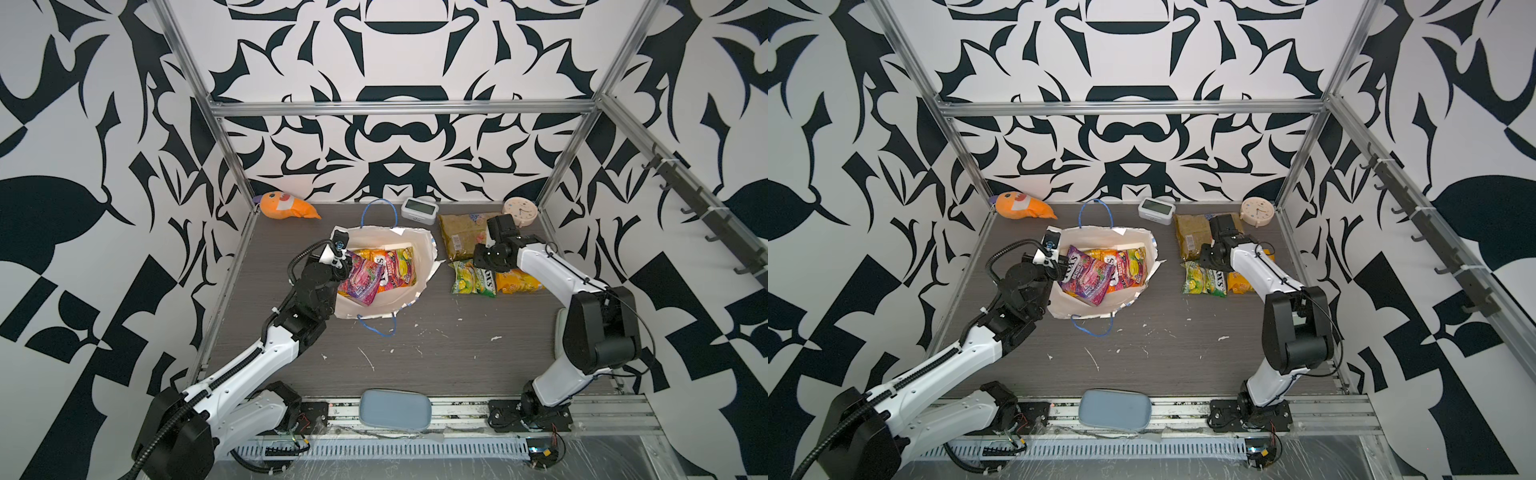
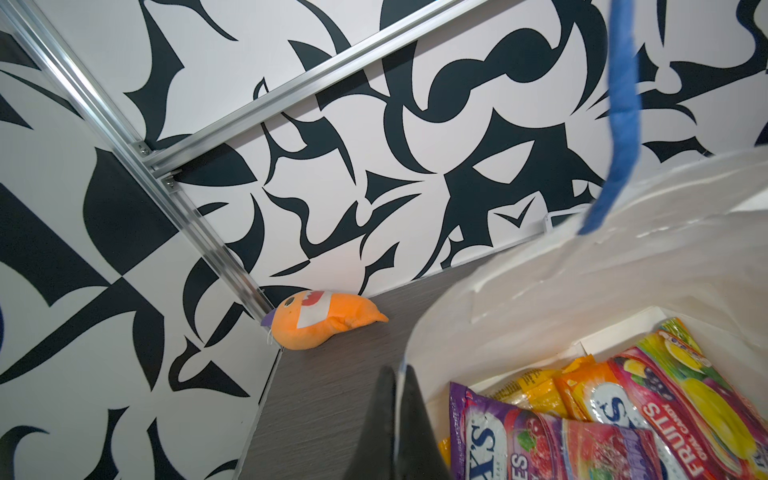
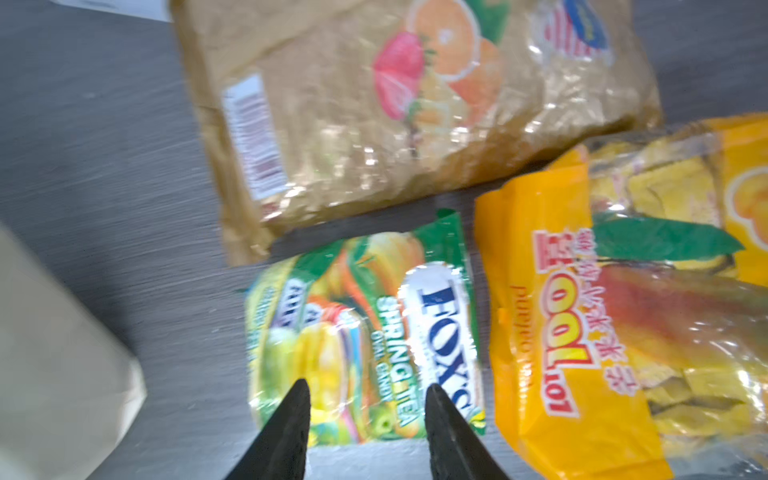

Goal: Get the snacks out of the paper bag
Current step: 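Open the right gripper and release the green pack on the table, then raise the right gripper and swing it back over the bag opening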

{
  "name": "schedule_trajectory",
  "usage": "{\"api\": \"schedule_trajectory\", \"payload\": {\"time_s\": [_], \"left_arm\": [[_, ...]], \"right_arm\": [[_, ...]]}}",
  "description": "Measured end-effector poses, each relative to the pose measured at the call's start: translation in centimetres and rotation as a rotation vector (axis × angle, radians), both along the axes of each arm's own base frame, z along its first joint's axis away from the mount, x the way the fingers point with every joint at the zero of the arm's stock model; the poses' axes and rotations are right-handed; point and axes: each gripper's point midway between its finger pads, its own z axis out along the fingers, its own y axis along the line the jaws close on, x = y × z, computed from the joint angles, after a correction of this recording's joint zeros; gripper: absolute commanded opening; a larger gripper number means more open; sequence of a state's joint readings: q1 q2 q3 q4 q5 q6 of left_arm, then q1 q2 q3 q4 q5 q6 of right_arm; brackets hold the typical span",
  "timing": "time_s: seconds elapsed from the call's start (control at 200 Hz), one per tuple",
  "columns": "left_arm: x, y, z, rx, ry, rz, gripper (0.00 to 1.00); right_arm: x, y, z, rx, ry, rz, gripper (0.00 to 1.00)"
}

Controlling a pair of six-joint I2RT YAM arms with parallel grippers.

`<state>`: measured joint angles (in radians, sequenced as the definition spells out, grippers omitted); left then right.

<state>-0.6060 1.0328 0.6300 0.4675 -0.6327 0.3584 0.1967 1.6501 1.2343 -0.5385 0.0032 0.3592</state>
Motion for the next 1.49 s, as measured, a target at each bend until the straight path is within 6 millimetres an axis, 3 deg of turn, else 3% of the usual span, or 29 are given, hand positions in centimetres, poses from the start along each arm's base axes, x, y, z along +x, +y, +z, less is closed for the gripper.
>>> {"api": "schedule_trajectory", "payload": {"time_s": [0.105, 0.22, 0.335, 0.58, 0.875, 1.015, 1.085, 1.16, 1.275, 1.4, 1.495], "left_arm": [[0.1, -0.1, -0.1, 0.001, 0.001, -0.002, 0.00], [0.1, -0.1, -0.1, 0.000, 0.001, -0.003, 0.00], [0.1, -0.1, 0.0, -0.001, 0.000, -0.003, 0.00], [0.1, -0.1, 0.0, -0.002, 0.000, -0.004, 0.00], [0.1, -0.1, -0.1, -0.002, 0.002, -0.005, 0.00], [0.0, -0.1, -0.1, -0.003, 0.002, -0.005, 0.00], [0.0, -0.1, -0.1, -0.003, 0.003, -0.006, 0.00], [0.0, -0.1, -0.1, -0.003, 0.003, -0.006, 0.00], [0.0, -0.2, -0.1, -0.002, 0.004, -0.009, 0.00], [0.1, -0.2, 0.0, -0.001, 0.003, -0.009, 0.00], [0.2, -0.3, -0.1, 0.001, 0.007, -0.010, 0.00]], "right_arm": [[-0.5, 2.7, -0.3, -0.014, 0.022, 0.073, 0.42], [-1.4, 4.4, -2.5, -0.043, 0.081, 0.126, 0.35], [-1.5, 3.9, -4.3, -0.083, 0.122, 0.122, 0.28], [-1.2, 3.0, -6.3, -0.119, 0.157, 0.102, 0.18], [-0.9, 2.9, -6.8, -0.127, 0.155, 0.096, 0.20], [-0.9, 3.0, -6.4, -0.122, 0.149, 0.098, 0.29], [-0.9, 3.2, -5.2, -0.104, 0.125, 0.100, 0.31], [-0.8, 3.6, -2.7, -0.067, 0.066, 0.107, 0.35], [-0.9, 5.0, 3.7, 0.022, -0.094, 0.139, 0.46], [-1.7, 7.5, 10.7, 0.140, -0.264, 0.227, 0.47], [-2.4, 9.6, 13.8, 0.205, -0.338, 0.301, 0.47]]}}
